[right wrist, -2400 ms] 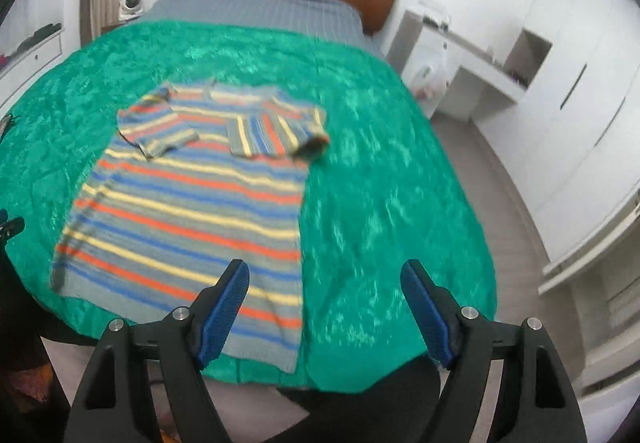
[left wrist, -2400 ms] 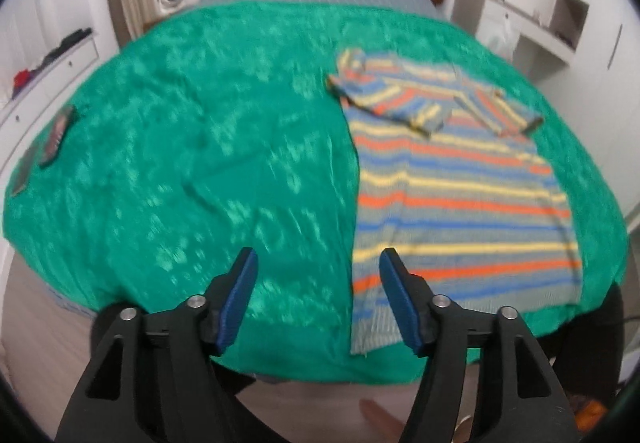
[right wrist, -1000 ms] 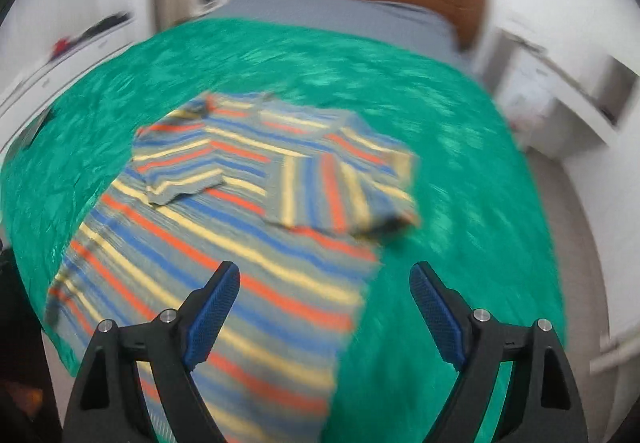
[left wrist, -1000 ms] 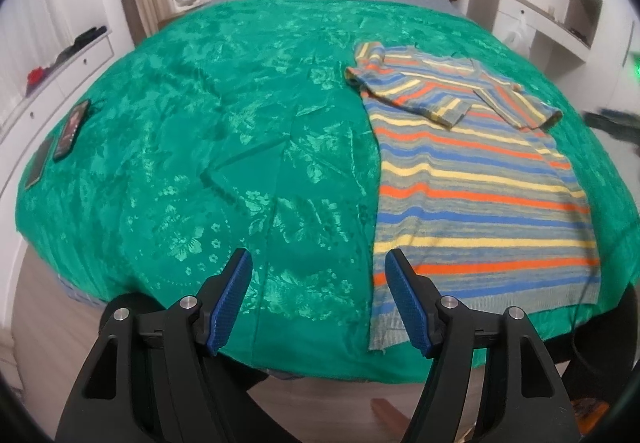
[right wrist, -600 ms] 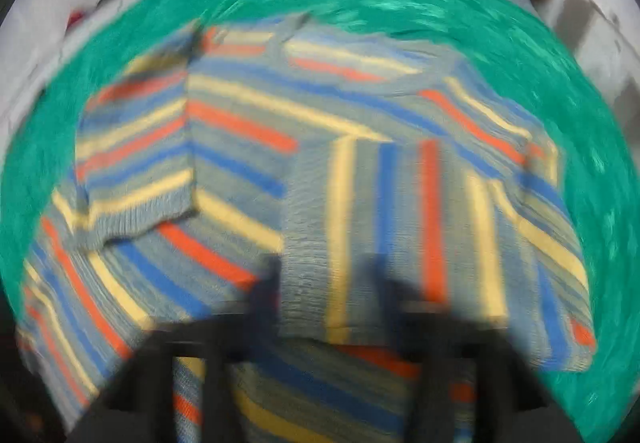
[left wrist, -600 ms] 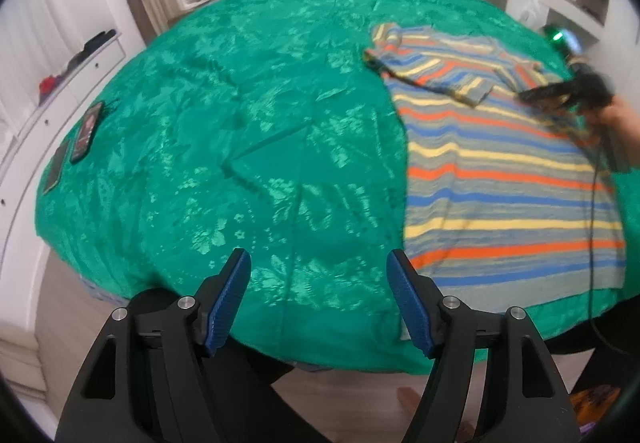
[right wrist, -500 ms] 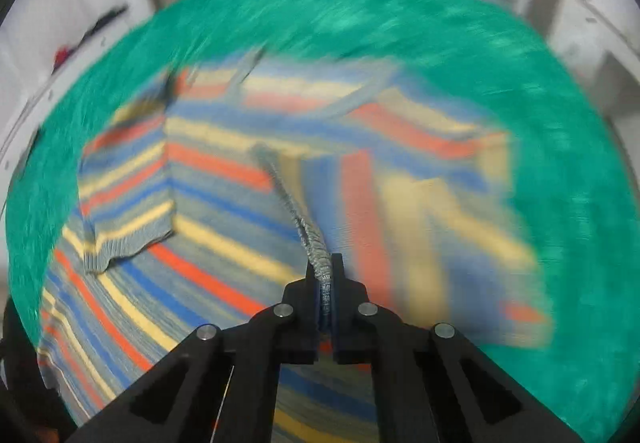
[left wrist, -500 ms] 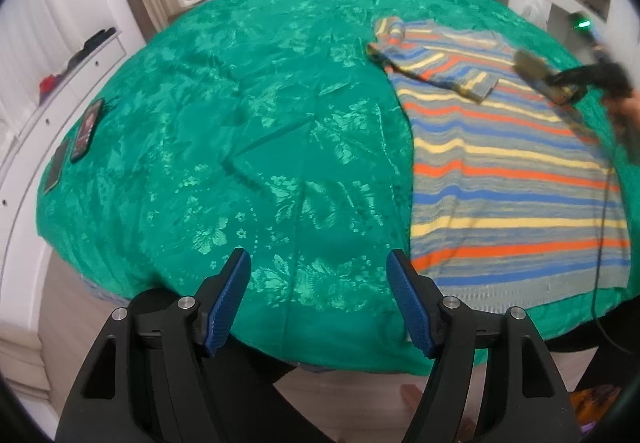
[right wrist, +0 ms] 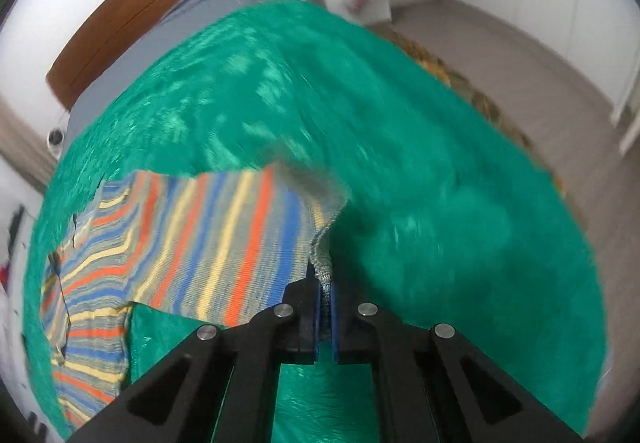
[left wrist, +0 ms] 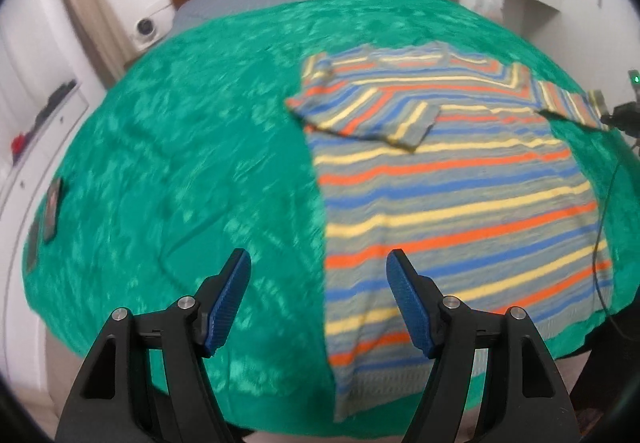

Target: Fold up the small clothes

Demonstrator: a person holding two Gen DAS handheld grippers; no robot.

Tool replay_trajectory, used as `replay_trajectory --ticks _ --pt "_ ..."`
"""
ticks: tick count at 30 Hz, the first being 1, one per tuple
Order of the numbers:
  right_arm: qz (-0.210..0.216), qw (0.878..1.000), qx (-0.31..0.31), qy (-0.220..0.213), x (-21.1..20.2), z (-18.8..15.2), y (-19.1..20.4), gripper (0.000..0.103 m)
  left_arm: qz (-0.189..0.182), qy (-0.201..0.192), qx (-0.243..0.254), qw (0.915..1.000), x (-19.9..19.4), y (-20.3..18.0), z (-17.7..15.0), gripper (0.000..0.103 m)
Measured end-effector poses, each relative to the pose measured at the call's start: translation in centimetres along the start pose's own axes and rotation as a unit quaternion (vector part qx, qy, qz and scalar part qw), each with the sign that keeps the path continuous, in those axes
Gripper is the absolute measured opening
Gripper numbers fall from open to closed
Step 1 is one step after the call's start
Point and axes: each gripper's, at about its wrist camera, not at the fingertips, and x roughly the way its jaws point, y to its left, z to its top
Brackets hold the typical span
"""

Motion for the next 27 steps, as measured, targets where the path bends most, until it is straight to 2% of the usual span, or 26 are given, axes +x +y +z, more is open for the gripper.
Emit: replay_trajectory --ticks 2,7,11,14,15,16,19,22,24,25,26,27 --pt "-0.006 1.000 0.020 0.001 0.7 -0.5 -1.6 0.003 0.006 -0.002 0.020 0.9998 0.1 -0.8 0.6 0.073" --pt "0.027 0.996 0.085 -0.005 1.2 -1.3 -3.4 0.002 0.022 -0.005 0.054 0.9983 0.2 -1.2 1.8 0.073" --pt "0.015 0.997 0.071 -0.012 0.0 -1.7 -4.1 0.004 0.021 -0.006 0.072 0.9972 1.6 -0.7 3.8 0.073" --pt "-0.007 0.998 0.053 -0.033 -2.3 -2.6 -3.9 0.028 -0.024 -0.009 0.070 0.9972 2.9 -1.0 6.6 0.073" --pt "-0.013 0.998 0.042 -0.048 -3.6 -3.3 -3.7 0.042 -0.039 -0.011 0.079 0.9961 3.3 -1.6 7.4 0.073" --pt "-0.016 0.998 0.037 -0.057 -4.6 -3.9 -4.0 0.050 -0.049 -0.014 0.093 0.9944 3.8 -2.4 8.2 0.073" --pt "0.002 0.997 0.016 -0.073 -7.0 -6.7 -2.9 0.051 -0.082 -0.003 0.163 0.9832 7.1 -6.2 10.1 0.073" --pt "0.033 0.997 0.003 -0.063 -8.1 -10.5 -1.5 0.051 -0.074 0.028 0.203 0.9760 11.4 -8.8 10.7 0.072" --pt "0.048 0.997 -0.002 -0.058 -8.5 -12.4 -0.9 0.051 -0.064 0.058 0.198 0.9763 14.5 -9.0 10.9 0.060" --pt "0.054 0.997 -0.005 -0.057 -8.8 -13.5 -0.5 0.051 -0.071 0.075 0.184 0.9776 15.6 -8.6 11.1 0.038" --pt "0.057 0.997 -0.012 -0.057 -9.1 -14.6 -0.1 0.051 -0.085 0.087 0.157 0.9801 16.4 -7.9 11.4 0.008" --pt "0.057 0.997 -0.018 -0.058 -9.3 -15.4 0.2 0.051 -0.084 0.086 0.131 0.9840 16.4 -6.9 11.8 0.004"
